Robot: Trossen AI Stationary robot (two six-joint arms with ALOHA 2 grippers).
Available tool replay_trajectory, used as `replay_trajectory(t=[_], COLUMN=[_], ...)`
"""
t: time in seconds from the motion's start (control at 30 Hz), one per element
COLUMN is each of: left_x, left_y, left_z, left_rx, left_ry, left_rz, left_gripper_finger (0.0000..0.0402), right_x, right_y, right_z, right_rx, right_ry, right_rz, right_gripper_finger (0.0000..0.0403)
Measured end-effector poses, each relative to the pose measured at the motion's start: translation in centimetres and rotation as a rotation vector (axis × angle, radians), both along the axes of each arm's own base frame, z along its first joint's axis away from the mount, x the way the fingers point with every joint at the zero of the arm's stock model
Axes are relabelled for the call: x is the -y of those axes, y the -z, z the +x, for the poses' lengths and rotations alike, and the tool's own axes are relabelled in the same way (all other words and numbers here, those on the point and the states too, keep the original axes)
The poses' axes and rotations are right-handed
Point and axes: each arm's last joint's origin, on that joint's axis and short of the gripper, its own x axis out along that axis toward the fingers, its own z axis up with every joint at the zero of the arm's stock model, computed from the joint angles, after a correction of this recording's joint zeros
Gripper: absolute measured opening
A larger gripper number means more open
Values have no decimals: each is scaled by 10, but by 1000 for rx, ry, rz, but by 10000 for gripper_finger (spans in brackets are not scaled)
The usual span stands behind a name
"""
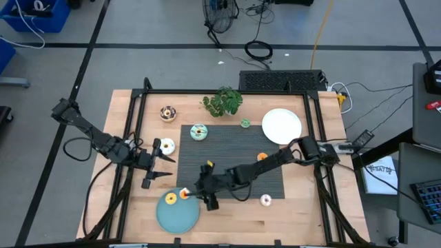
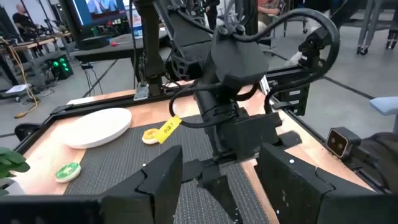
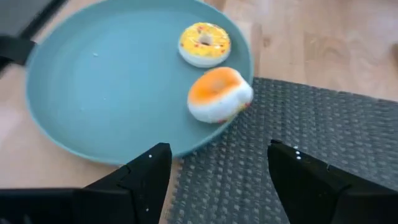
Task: Pick & Place donuts
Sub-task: Put the small yellow donut on the blue plate
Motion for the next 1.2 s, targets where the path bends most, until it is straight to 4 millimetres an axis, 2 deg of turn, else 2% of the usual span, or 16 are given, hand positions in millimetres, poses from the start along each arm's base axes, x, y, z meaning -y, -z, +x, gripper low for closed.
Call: replay_trajectory(t=[0.3, 0.47, 0.7, 1.0, 1.2], left_x=[0, 0, 0, -1, -1], left_y=[1, 1, 1, 1, 1], left_z=[0, 0, 0, 0, 0], left_rx=[-13, -12, -12, -10, -9], left_ry=[-2, -8, -12, -26, -31], left_rz=[6, 6, 7, 8, 8], left_gripper_finger=[214, 214, 214, 214, 214], right_x=[13, 15, 16, 22, 20], right_y=[-4, -4, 15, 12, 22], right_z=[10, 10, 16, 19, 22], right_rx=[32, 31, 36, 59, 77], right_ry=[-3, 1, -2, 0, -2], right_rz=[134, 136, 167, 202, 215], right_gripper_finger=[247, 247, 247, 247, 247])
